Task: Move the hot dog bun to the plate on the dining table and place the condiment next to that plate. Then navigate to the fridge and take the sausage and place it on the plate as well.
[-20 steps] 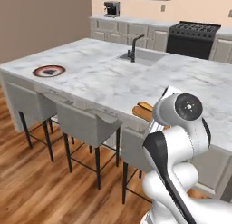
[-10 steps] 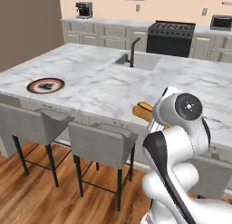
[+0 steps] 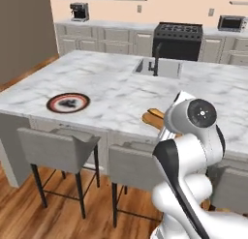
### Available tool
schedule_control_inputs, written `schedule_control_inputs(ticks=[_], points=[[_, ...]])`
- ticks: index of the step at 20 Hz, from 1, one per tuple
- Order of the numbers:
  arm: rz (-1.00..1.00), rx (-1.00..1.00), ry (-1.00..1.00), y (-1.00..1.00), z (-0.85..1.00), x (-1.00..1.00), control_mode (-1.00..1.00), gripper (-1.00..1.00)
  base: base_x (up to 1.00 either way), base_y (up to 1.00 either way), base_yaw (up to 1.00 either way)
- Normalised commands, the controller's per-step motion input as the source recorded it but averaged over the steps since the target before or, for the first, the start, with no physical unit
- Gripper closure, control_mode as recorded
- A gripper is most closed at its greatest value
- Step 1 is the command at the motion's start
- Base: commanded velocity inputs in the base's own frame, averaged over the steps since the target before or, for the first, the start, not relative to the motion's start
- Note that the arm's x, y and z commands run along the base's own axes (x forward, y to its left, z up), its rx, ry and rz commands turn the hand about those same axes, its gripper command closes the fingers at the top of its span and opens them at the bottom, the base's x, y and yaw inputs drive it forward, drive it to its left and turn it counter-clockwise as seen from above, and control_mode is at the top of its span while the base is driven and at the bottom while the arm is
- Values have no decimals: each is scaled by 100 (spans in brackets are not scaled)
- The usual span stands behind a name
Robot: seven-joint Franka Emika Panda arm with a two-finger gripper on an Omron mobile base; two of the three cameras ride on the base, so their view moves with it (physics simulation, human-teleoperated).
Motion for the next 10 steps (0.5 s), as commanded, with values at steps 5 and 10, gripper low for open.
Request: schedule_control_inputs(ticks=[5,10], points=[[0,0,0,0,0,0,100,100,44,89,-9],[0,0,0,0,0,0,100,100,53,78,-14]])
